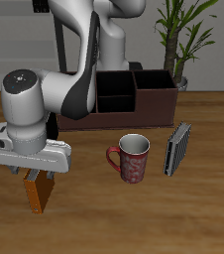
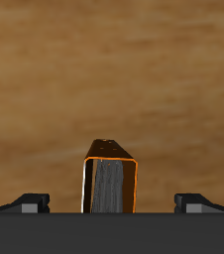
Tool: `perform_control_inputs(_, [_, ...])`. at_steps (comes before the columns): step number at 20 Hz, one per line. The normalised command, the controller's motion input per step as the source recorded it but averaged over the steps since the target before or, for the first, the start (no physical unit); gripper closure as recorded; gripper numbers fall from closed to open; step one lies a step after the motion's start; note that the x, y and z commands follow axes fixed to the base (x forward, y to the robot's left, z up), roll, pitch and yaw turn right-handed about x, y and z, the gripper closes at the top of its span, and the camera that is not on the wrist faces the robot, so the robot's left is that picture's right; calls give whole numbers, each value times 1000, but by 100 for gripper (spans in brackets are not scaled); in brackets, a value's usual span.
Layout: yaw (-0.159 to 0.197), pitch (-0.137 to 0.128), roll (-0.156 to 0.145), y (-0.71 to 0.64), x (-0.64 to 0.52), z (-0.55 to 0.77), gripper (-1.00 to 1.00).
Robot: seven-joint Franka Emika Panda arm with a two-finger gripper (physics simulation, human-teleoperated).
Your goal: Place the right striped book into the back desk caddy's left compartment and place the orange book into the back desk caddy's left compartment and place the red mug into the back desk caddy's right compartment
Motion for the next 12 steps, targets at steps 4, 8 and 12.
perform_control_inputs(4, [-7,24,-6,26,23,-130,-100])
perform_control_inputs(8, [2,25,4,50,-22,-121,100])
perform_control_inputs(12, [-1,13,-5,24,40,-100,100])
